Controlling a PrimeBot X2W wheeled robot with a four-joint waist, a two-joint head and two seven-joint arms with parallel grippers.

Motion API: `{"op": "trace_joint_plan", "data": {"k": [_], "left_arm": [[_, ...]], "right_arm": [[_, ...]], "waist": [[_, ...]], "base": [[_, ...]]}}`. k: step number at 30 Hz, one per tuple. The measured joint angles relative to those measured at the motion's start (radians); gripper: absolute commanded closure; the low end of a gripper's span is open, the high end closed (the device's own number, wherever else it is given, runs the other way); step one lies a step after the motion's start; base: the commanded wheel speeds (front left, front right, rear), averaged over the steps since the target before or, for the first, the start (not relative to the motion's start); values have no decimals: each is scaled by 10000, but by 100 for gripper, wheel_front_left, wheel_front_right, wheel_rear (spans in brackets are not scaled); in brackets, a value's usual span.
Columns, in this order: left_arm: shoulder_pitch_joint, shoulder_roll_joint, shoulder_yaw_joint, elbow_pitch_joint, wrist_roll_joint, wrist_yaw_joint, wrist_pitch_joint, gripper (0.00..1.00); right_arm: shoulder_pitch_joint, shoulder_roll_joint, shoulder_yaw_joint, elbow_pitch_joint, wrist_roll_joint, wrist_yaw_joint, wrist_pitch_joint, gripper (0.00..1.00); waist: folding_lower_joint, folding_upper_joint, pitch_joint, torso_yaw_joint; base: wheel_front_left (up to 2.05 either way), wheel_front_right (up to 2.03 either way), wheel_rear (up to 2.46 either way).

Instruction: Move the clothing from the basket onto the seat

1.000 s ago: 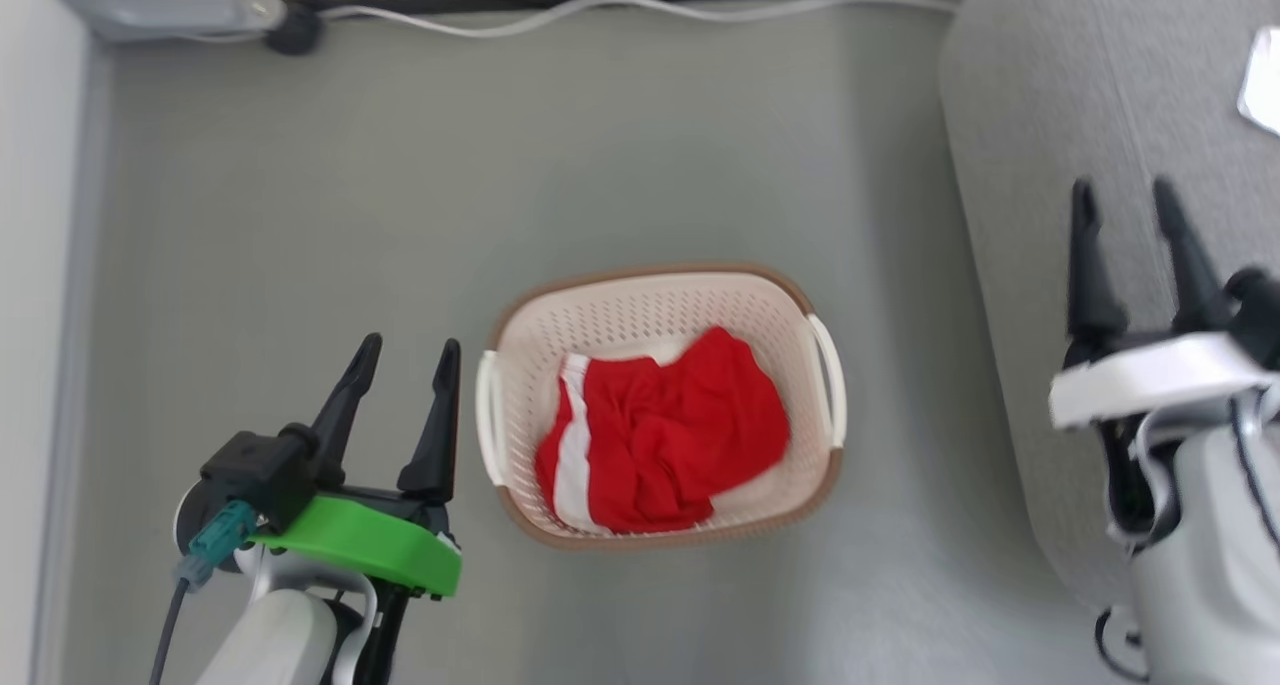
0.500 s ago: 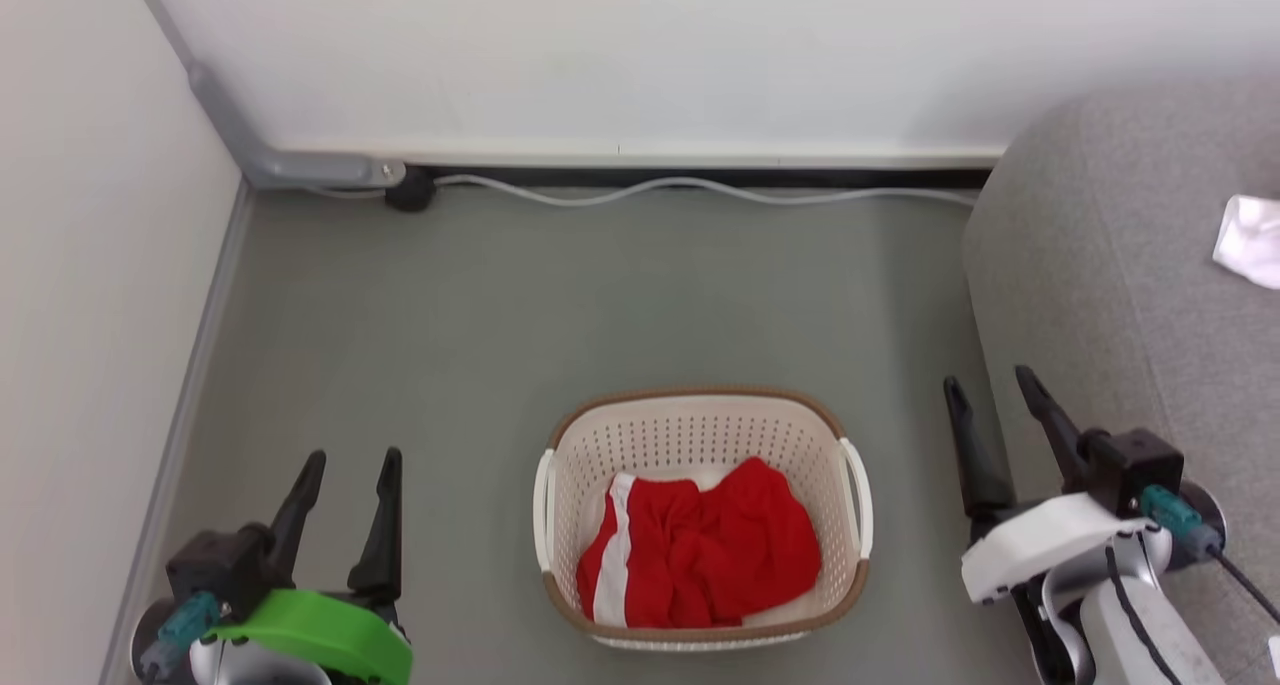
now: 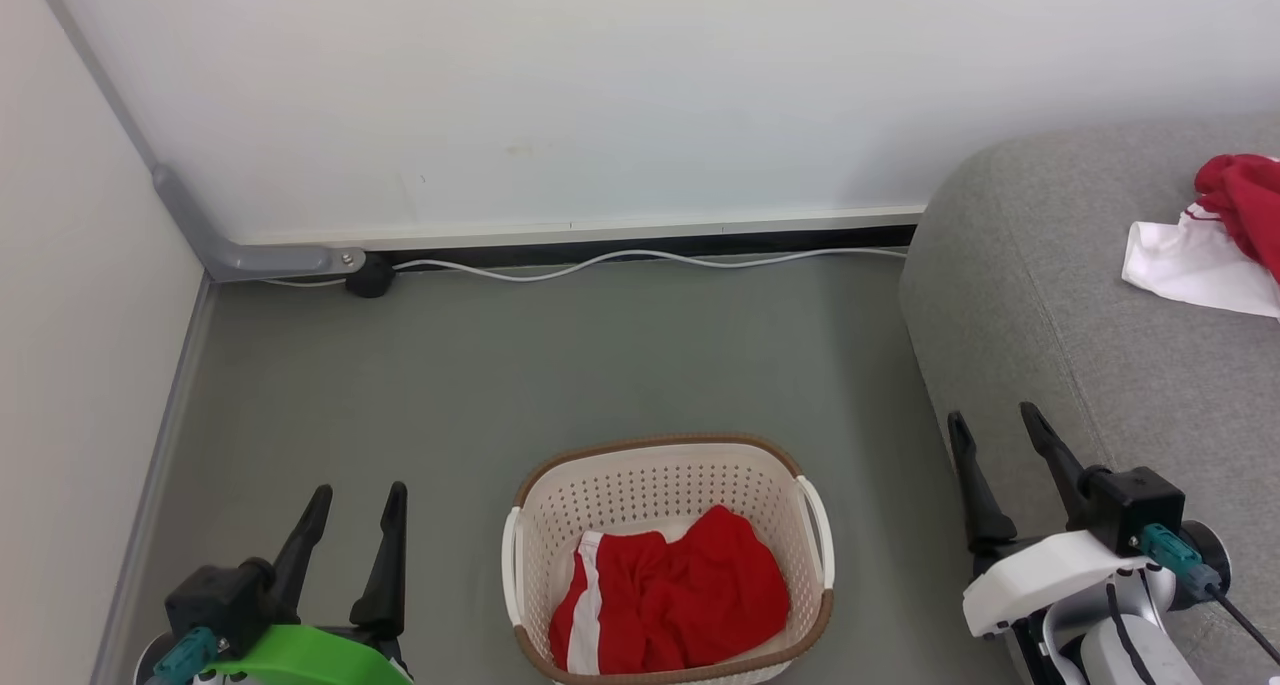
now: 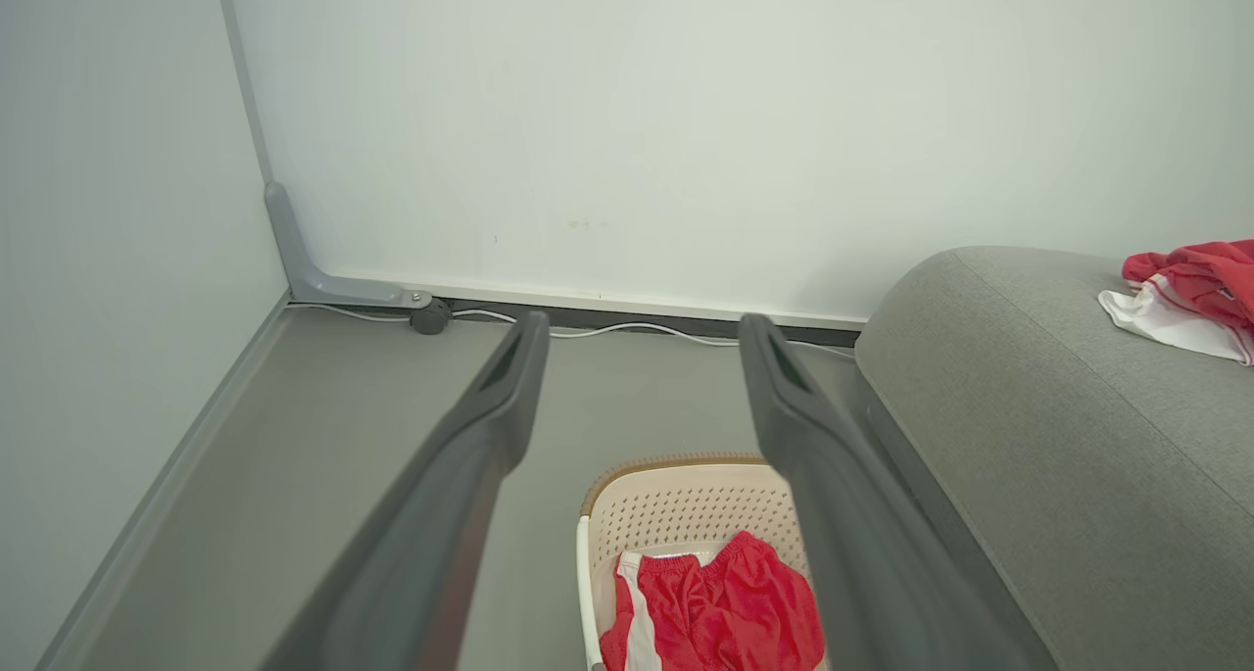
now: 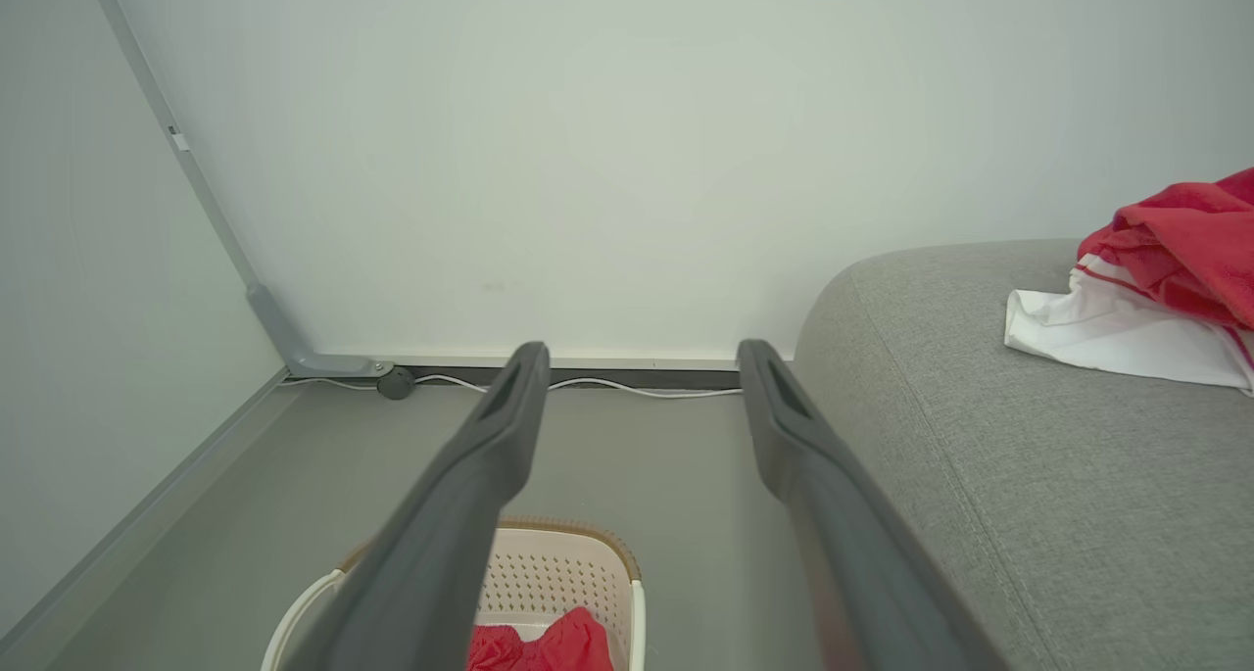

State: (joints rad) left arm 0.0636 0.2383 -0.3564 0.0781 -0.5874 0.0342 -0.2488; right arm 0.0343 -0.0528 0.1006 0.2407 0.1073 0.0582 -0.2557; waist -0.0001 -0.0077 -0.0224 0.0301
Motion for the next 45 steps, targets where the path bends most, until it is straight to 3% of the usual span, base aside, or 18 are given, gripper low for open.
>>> {"op": "trace_joint_plan", "data": {"k": [10, 20, 36, 45], "left_arm": [[30, 8, 21, -420, 17, -75, 0, 0], [-134, 165, -222, -832, 330, -94, 123, 0], [-1951, 211, -1081, -978, 784, -357, 1379, 0], [-3306, 226, -1801, -746, 1634, -617, 2372, 0]], "right_arm": [[10, 23, 69, -639, -12, -86, 0, 0], [-820, -4, 100, -1712, -219, -105, 0, 0], [-2430, -33, 245, -2548, -468, -261, -2, 0], [-3381, -27, 685, -2677, -431, -261, -2, 0]], "waist": [[0, 0, 282, -244], [0, 0, 1387, -384], [1, 0, 3559, -882], [1, 0, 4956, -1353]], "base": [[0, 0, 0], [0, 0, 0], [0, 0, 0], [0, 0, 0]]}}
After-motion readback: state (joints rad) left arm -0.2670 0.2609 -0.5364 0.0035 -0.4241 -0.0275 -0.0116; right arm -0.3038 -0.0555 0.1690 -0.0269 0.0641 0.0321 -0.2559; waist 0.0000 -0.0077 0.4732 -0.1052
